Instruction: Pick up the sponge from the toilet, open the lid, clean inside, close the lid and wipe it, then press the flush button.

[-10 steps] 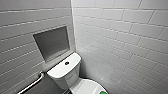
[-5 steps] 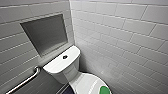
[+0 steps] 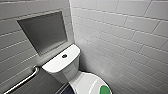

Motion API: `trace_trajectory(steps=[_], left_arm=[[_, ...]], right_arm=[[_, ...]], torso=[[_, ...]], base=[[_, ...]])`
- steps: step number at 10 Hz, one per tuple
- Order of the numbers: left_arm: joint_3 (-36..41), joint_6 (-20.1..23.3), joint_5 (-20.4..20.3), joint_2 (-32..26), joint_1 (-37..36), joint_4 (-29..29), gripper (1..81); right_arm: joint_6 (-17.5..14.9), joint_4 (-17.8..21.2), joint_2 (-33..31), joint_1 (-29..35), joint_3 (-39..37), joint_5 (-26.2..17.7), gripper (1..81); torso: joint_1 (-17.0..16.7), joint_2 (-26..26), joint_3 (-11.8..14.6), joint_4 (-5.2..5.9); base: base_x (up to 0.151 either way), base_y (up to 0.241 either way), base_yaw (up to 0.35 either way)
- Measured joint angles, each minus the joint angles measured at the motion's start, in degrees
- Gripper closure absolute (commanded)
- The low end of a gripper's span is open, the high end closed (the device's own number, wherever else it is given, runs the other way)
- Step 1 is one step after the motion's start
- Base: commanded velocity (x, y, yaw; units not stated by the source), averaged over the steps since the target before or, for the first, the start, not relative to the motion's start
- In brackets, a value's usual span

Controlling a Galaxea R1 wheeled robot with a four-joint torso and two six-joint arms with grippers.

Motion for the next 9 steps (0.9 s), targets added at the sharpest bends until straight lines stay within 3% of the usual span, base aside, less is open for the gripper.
trace_trajectory(steps=[5,9], left_arm=[[0.0,-0.02,0.11,0.17,0.13,0.01,1.0],[-0.05,-0.21,0.06,0.17,0.02,0.01,1.0]], right_arm=[[0.06,-0.02,5.95,2.62,-3.4,-1.24,1.0],[0.57,-0.02,4.9,6.4,-2.01,-1.73,1.0]], torso=[[0.57,-1.01,-0.05,0.0],[2.12,-3.61,-1.27,0.0]], base=[[0.0,0.0,0.0],[0.0,0.0,0.0]])
